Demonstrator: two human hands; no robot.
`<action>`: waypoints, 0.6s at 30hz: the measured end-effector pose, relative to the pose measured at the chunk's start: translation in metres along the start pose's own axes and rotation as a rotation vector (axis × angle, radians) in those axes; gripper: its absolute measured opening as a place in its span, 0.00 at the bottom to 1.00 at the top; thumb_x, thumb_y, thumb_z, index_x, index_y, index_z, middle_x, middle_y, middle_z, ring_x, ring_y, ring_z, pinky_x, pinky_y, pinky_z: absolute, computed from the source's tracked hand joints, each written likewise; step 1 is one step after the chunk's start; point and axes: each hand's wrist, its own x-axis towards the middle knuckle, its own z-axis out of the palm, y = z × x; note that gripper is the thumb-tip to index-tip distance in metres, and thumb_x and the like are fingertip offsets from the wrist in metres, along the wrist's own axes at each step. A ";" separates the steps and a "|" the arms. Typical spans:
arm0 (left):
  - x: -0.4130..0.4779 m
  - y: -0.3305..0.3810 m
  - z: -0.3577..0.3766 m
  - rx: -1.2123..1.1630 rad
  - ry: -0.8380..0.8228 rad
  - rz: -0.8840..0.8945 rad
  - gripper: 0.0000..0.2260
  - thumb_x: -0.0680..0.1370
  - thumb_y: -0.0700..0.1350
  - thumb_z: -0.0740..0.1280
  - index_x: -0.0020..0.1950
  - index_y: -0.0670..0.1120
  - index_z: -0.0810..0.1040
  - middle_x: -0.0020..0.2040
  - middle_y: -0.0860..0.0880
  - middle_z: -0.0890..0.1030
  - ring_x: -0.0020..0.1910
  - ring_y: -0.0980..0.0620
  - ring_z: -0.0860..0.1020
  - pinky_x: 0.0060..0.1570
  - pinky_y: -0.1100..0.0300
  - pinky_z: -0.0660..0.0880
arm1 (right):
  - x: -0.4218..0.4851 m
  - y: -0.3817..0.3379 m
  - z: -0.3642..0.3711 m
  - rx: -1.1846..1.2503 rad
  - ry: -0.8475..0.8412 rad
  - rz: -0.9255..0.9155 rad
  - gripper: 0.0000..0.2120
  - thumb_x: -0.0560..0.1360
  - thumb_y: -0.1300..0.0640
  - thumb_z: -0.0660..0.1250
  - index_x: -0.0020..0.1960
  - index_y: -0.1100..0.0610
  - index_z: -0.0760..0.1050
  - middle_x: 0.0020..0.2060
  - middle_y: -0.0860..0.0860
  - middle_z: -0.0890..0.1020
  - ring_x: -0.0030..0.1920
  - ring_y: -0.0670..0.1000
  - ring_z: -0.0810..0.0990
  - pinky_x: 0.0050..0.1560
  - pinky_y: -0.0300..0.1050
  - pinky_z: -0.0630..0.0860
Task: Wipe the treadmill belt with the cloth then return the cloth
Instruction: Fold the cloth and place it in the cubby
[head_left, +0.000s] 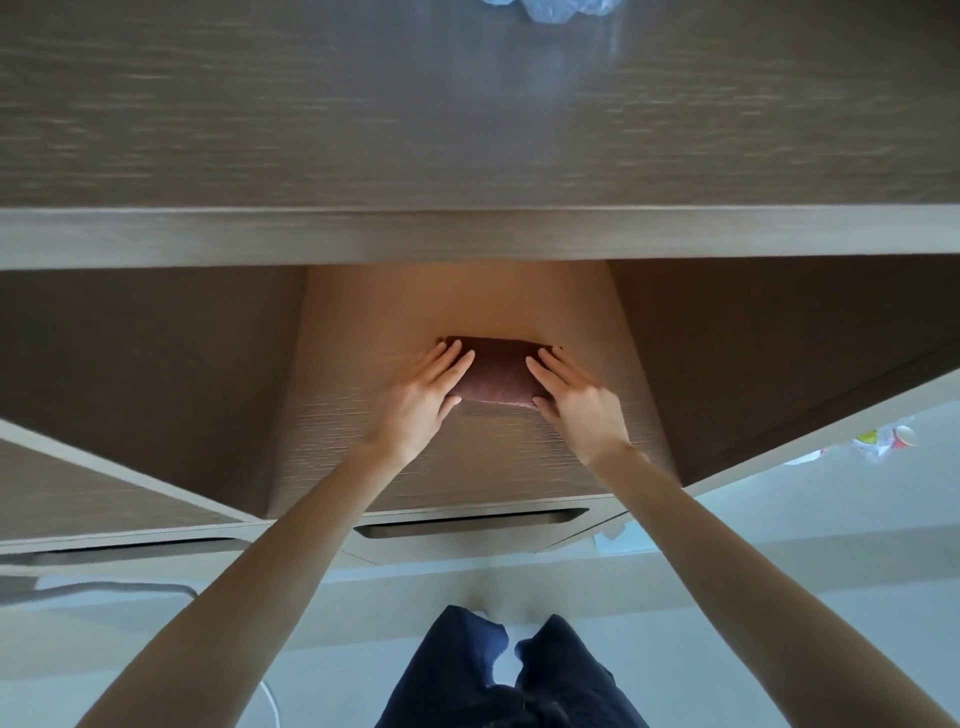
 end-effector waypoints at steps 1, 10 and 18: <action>-0.003 0.004 0.001 0.017 0.021 -0.005 0.24 0.73 0.40 0.71 0.69 0.44 0.71 0.68 0.44 0.72 0.66 0.44 0.71 0.56 0.50 0.77 | -0.002 -0.001 -0.002 -0.013 0.025 -0.035 0.21 0.76 0.60 0.67 0.69 0.56 0.71 0.68 0.52 0.73 0.70 0.51 0.68 0.55 0.49 0.77; -0.030 0.041 0.009 0.062 0.005 0.142 0.22 0.80 0.47 0.60 0.73 0.46 0.63 0.74 0.45 0.62 0.73 0.47 0.60 0.72 0.47 0.55 | -0.053 0.027 -0.011 -0.043 0.299 -0.108 0.19 0.67 0.69 0.73 0.58 0.64 0.79 0.58 0.60 0.80 0.59 0.59 0.79 0.58 0.59 0.76; -0.023 0.053 0.023 0.133 -0.040 0.070 0.24 0.79 0.42 0.60 0.75 0.49 0.59 0.76 0.49 0.58 0.74 0.50 0.57 0.72 0.47 0.55 | -0.055 0.017 -0.006 -0.201 0.158 -0.128 0.26 0.65 0.74 0.72 0.62 0.63 0.76 0.62 0.59 0.77 0.63 0.57 0.76 0.61 0.54 0.74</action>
